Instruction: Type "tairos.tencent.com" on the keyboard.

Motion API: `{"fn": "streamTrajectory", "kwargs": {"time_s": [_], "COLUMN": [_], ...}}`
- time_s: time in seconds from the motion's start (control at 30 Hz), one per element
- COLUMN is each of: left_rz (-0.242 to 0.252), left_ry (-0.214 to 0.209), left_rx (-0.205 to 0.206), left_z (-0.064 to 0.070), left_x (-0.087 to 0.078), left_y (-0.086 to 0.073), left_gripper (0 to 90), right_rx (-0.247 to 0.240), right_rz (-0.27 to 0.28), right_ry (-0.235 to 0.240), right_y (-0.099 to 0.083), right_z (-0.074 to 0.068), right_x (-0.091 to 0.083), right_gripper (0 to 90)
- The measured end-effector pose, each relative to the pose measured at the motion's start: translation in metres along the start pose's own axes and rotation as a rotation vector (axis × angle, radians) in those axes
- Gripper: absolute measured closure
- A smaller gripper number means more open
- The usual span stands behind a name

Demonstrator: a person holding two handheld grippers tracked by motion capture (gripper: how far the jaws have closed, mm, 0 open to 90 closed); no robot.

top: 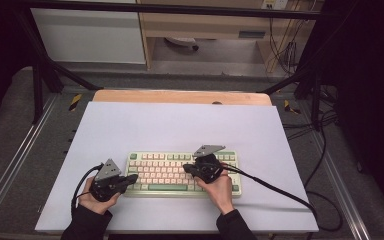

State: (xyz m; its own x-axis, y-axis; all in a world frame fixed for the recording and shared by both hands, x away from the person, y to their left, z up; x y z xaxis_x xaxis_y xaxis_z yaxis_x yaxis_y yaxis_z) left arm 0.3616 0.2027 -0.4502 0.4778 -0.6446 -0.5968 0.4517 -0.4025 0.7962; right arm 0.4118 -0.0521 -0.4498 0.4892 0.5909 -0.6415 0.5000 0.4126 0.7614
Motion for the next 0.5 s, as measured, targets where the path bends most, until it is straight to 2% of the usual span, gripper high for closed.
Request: {"fn": "streamTrajectory", "kwargs": {"time_s": [0.5], "left_rz": [0.002], "left_ry": [0.001], "left_rx": [-0.014], "left_z": [-0.004], "left_x": [-0.0017], "left_y": [-0.0032], "left_gripper": [89.5], "right_rx": [-0.012], "right_rz": [-0.041], "right_ry": [-0.035], "right_y": [-0.006], "right_z": [0.0045], "right_x": [0.0105], "right_gripper": [90.0]}}
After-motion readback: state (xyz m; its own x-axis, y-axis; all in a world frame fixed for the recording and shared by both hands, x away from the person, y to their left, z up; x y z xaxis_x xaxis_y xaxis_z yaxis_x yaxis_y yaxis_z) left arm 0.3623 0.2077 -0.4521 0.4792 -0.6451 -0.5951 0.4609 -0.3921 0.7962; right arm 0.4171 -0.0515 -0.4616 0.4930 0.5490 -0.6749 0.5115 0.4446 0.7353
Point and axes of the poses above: each handheld gripper's, and its own axes: x roughly forward along the jaws, y roughly out of its top, z roughly to its right, the point moved 5 cm from there along x, roughly forward along the jaws, and after that the axes turned 5 degrees about -y, right-handed, at the moved point
